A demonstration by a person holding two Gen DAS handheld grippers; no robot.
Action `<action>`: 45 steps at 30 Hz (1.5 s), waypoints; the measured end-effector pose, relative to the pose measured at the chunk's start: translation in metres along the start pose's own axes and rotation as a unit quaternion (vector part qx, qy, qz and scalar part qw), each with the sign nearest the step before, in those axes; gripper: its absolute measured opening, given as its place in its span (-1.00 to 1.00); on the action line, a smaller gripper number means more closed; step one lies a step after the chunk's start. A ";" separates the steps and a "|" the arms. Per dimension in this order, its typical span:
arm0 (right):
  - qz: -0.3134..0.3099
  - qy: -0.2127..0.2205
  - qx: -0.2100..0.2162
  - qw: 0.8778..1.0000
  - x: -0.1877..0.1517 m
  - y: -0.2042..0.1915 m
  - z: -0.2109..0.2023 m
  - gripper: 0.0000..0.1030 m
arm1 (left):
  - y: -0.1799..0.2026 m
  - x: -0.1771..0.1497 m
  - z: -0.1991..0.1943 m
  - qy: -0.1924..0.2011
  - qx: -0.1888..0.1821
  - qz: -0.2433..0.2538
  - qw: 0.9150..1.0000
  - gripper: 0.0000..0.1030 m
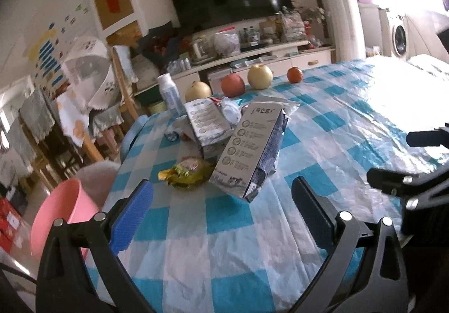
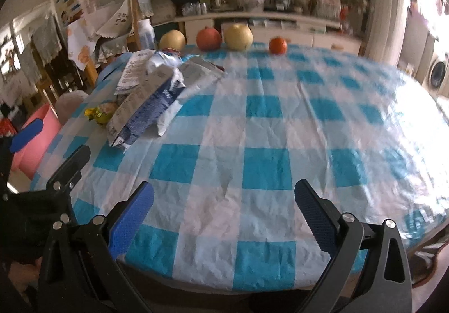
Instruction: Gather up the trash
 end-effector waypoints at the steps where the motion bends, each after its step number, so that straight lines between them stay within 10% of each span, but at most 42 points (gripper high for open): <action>1: 0.007 0.000 0.013 1.000 0.004 0.004 0.003 0.92 | 0.001 0.001 0.003 0.000 0.001 0.006 1.000 0.93; 16: 0.088 -0.008 0.229 0.969 0.072 0.030 0.048 0.88 | -0.006 0.042 0.078 -0.032 -0.092 0.062 0.993 0.92; 32: 0.156 -0.044 0.315 0.935 0.132 0.039 0.118 0.12 | -0.014 0.048 0.127 -0.069 -0.176 0.048 0.981 0.90; 37: 0.152 -0.056 0.329 0.930 0.140 0.031 0.131 -0.13 | -0.008 0.048 0.131 -0.080 -0.184 0.052 0.978 0.59; 45: 0.169 -0.078 0.340 0.922 0.138 0.033 0.141 -0.10 | -0.012 0.048 0.129 -0.082 -0.187 0.031 0.978 0.52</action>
Point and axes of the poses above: each gripper's, at about its wrist camera, not at the fingertips, and z roughly the way its jaws point, y to its right, x to its top, the point moved 1 cm from there along z, roughly the way its jaws point, and after that the axes turned 9 degrees about -y, right-handed, at the moved point
